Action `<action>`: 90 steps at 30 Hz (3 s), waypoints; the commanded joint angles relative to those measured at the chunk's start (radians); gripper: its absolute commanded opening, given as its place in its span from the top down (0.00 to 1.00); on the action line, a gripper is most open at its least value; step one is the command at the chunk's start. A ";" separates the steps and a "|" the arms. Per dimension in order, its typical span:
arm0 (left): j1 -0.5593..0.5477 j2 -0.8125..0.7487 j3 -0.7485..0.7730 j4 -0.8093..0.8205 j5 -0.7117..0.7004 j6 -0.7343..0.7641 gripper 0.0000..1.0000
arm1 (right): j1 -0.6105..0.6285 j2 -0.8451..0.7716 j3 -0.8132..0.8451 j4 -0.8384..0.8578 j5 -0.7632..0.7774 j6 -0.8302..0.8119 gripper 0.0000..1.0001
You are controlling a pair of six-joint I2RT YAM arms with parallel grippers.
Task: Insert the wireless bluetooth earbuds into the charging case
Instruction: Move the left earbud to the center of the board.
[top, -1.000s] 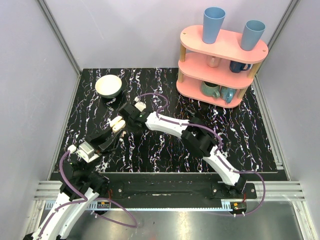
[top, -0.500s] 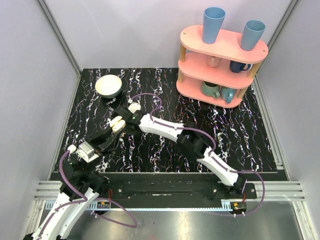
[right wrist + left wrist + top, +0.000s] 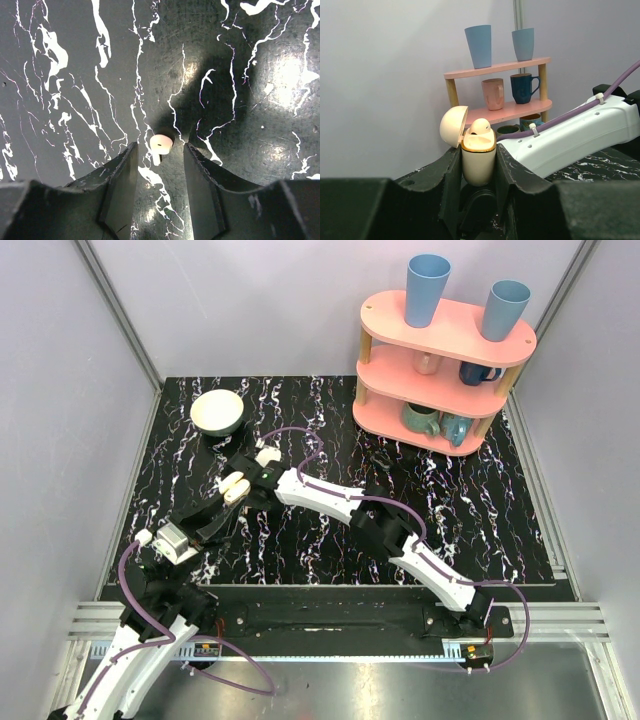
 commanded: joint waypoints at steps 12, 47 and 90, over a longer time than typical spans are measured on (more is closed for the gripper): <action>0.011 -0.164 0.003 0.042 -0.007 -0.016 1.00 | 0.008 0.034 0.079 -0.028 0.031 -0.008 0.53; 0.034 -0.159 -0.005 0.054 0.004 -0.031 1.00 | 0.006 0.071 0.073 -0.034 0.016 -0.007 0.64; 0.045 -0.147 -0.005 0.059 0.010 -0.034 1.00 | 0.005 -0.353 -0.573 0.233 0.144 -0.387 0.85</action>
